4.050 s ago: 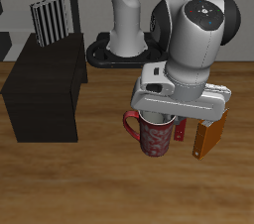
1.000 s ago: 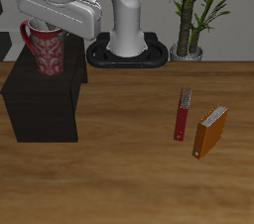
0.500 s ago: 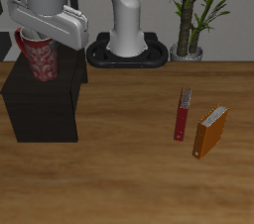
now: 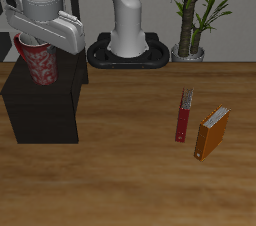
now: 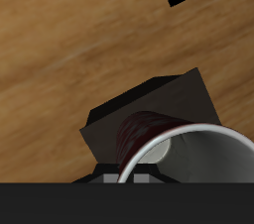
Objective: Place the striped book upright on top of the shelf and place the red mug on top of the shelf
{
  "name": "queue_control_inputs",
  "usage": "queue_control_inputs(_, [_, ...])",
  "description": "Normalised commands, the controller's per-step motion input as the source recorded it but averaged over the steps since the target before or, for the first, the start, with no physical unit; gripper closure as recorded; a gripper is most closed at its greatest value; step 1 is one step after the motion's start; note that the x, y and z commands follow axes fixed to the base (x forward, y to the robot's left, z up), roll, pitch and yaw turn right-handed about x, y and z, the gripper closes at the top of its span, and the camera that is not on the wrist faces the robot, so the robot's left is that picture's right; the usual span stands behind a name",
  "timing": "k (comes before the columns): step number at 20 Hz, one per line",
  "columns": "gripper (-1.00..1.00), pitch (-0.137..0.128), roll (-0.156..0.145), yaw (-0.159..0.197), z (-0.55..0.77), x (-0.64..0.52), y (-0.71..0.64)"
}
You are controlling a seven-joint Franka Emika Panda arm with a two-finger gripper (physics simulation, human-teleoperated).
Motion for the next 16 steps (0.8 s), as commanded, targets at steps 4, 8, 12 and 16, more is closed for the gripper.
queue_control_inputs(4, [1.0,-0.006,0.003,-0.012,-0.11,-0.13,-0.09])
queue_control_inputs(8, [1.0,0.005,-0.006,0.019,-0.16,0.0,-0.05])
queue_control_inputs(12, [-1.0,0.081,-0.012,-0.033,-0.26,0.14,0.04])
queue_control_inputs(16, [-1.0,0.02,-0.054,-0.07,-0.14,0.08,-0.08])
